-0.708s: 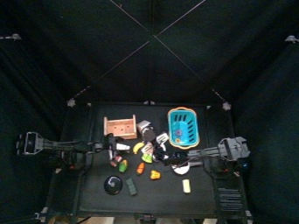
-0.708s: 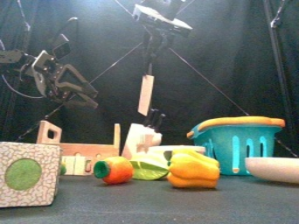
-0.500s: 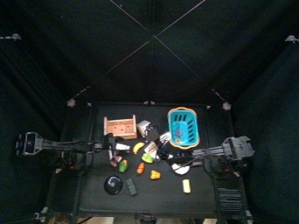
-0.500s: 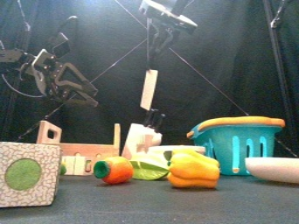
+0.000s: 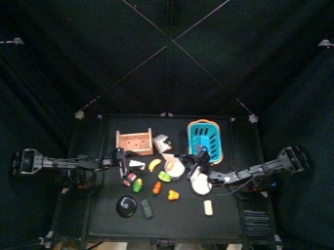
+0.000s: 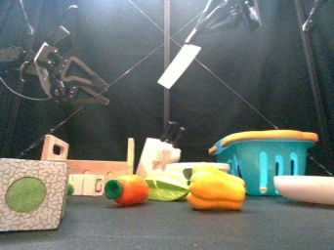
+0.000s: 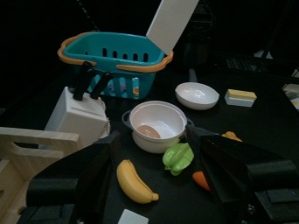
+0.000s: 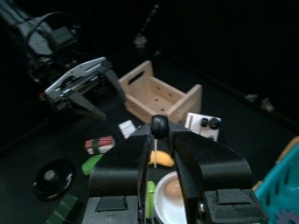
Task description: Grab cleaver with other hand
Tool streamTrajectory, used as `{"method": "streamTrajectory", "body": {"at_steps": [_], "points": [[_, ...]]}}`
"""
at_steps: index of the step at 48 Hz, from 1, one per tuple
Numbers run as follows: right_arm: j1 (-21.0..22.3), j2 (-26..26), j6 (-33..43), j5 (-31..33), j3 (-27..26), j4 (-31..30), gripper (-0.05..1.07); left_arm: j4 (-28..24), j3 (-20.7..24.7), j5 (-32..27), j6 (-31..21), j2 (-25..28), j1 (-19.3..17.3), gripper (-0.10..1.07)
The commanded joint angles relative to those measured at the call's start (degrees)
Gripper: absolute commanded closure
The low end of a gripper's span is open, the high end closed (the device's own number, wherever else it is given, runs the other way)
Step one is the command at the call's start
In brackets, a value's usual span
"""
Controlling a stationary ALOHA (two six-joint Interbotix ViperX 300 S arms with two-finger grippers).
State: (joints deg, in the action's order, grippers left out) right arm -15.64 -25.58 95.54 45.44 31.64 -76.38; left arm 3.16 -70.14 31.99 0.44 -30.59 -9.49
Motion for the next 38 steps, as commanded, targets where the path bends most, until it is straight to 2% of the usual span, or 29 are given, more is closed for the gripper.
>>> {"method": "streamTrajectory", "body": {"at_steps": [1,8,15,27,38], "points": [[0.2,-4.8,4.7,-5.3,6.2,-7.2,0.42,-1.4,1.8,0.9,0.0,0.0,1.1,0.02],[-0.1,-9.1,11.0,-7.6,13.3,-16.9,0.42,-3.2,3.1,2.9,0.0,0.5,4.5,0.02],[0.0,-11.2,12.5,-9.6,17.5,-24.0,0.42,-3.5,5.0,7.0,-0.1,2.5,7.1,0.02],[-0.2,-10.2,12.4,-16.3,18.2,-30.4,0.42,-4.4,9.8,13.7,0.0,11.3,7.8,0.02],[-1.1,-9.8,12.4,-17.6,18.0,-31.9,0.42,-5.6,15.3,17.9,0.0,20.1,7.7,0.02]]}}
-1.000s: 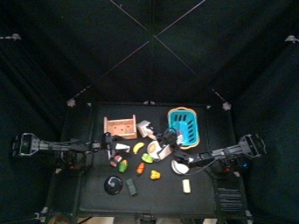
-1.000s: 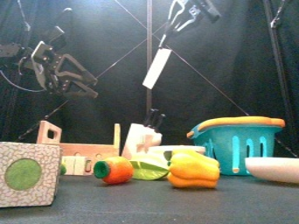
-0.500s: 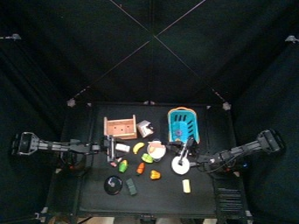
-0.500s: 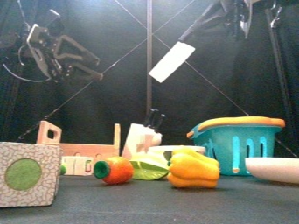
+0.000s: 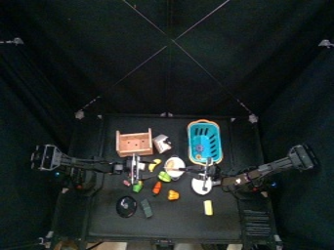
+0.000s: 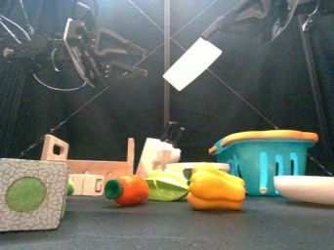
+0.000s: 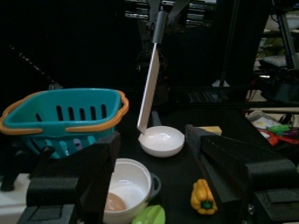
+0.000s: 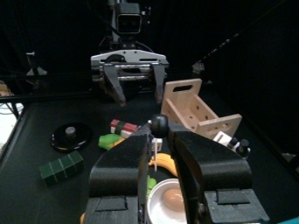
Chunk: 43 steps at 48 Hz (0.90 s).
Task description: Grab cleaver with other hand
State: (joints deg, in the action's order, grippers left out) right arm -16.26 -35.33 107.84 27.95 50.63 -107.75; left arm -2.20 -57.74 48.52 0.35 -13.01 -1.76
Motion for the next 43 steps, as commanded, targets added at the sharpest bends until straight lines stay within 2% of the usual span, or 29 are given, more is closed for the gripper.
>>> {"method": "streamTrajectory", "body": {"at_steps": [1,13,27,43], "points": [[-0.4,0.0,0.1,0.0,-1.1,-0.4,0.42,-0.4,3.3,1.6,0.1,3.3,-0.1,0.02],[-0.5,0.4,0.2,0.0,-1.6,-0.3,0.42,-0.4,8.3,2.5,0.2,10.2,-0.5,0.03],[-0.6,0.4,0.2,0.0,-1.8,-0.1,0.42,-0.4,9.8,2.6,0.2,12.5,-1.6,0.06],[-0.4,0.4,0.1,0.0,-1.4,0.4,0.42,-1.1,9.9,2.6,0.2,11.7,-1.6,0.29]]}}
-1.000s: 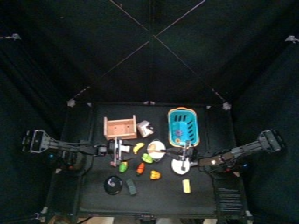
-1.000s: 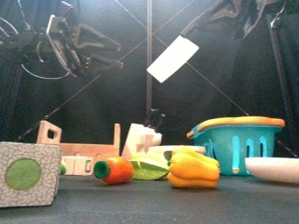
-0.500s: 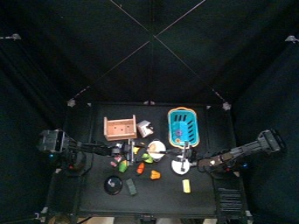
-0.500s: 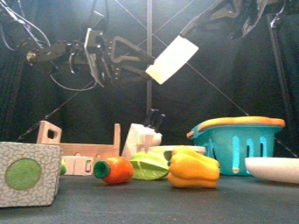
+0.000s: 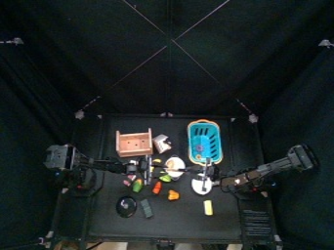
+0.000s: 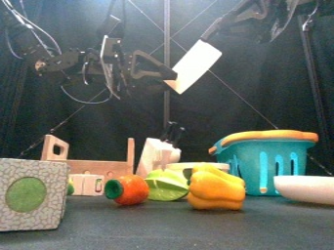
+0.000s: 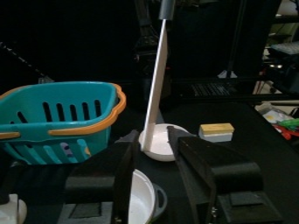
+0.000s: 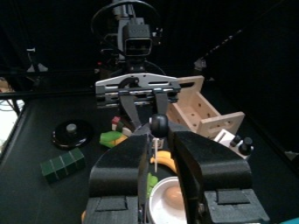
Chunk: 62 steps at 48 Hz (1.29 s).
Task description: Grab cleaver with other hand
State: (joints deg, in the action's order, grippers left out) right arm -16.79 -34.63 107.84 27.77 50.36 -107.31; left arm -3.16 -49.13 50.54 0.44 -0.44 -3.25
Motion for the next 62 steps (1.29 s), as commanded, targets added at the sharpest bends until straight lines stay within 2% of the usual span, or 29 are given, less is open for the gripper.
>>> {"method": "streamTrajectory", "body": {"at_steps": [1,19,31,40,47,62], "points": [[0.2,-0.3,0.1,0.1,-1.1,-0.1,0.42,-0.2,1.3,0.6,0.1,-0.8,-0.1,0.30],[0.4,-0.3,-0.3,0.1,-0.2,2.3,0.42,-3.4,1.2,0.7,0.1,-0.9,-0.1,0.52],[0.7,-0.3,-0.7,0.1,0.5,6.6,0.39,-3.3,1.1,0.7,0.0,-1.0,-0.1,0.54],[1.1,-0.3,-1.3,-1.5,0.8,11.6,0.21,-3.2,1.2,0.7,0.1,-1.1,0.1,0.54],[1.2,-1.1,-1.7,-2.4,0.9,12.8,0.06,-3.2,0.9,0.7,0.0,-1.1,0.1,0.54],[1.9,-1.8,-1.7,-3.5,0.6,14.8,0.05,-3.2,0.1,0.7,0.0,-1.1,0.1,0.54]]}}
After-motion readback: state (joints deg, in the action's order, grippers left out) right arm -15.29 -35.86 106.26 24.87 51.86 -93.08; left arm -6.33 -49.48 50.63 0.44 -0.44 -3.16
